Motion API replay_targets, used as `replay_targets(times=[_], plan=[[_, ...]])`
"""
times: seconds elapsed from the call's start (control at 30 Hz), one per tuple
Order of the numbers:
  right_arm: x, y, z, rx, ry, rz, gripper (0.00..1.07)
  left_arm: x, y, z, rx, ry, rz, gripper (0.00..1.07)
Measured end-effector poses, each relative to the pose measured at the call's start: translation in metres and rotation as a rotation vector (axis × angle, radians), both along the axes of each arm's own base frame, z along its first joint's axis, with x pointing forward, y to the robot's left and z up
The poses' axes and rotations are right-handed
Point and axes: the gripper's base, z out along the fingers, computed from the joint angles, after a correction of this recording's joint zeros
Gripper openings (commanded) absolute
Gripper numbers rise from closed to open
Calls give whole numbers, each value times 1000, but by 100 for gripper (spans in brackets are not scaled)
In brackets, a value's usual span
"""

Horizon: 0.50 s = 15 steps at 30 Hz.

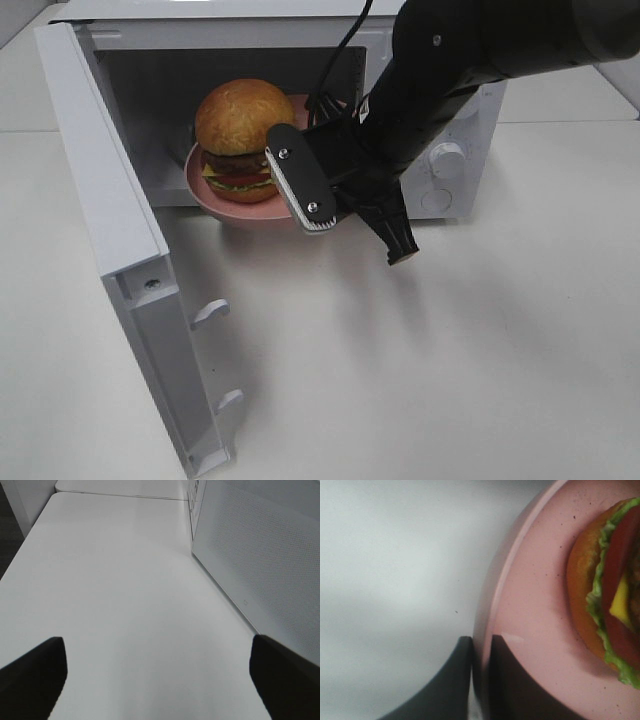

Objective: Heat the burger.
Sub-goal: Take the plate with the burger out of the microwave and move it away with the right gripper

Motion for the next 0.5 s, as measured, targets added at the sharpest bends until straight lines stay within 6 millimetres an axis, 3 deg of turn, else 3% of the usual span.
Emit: replay_targets(times=[0.5], plan=[[-38, -24, 5, 43, -12, -25, 1, 0, 0, 0, 0, 0, 0, 91]])
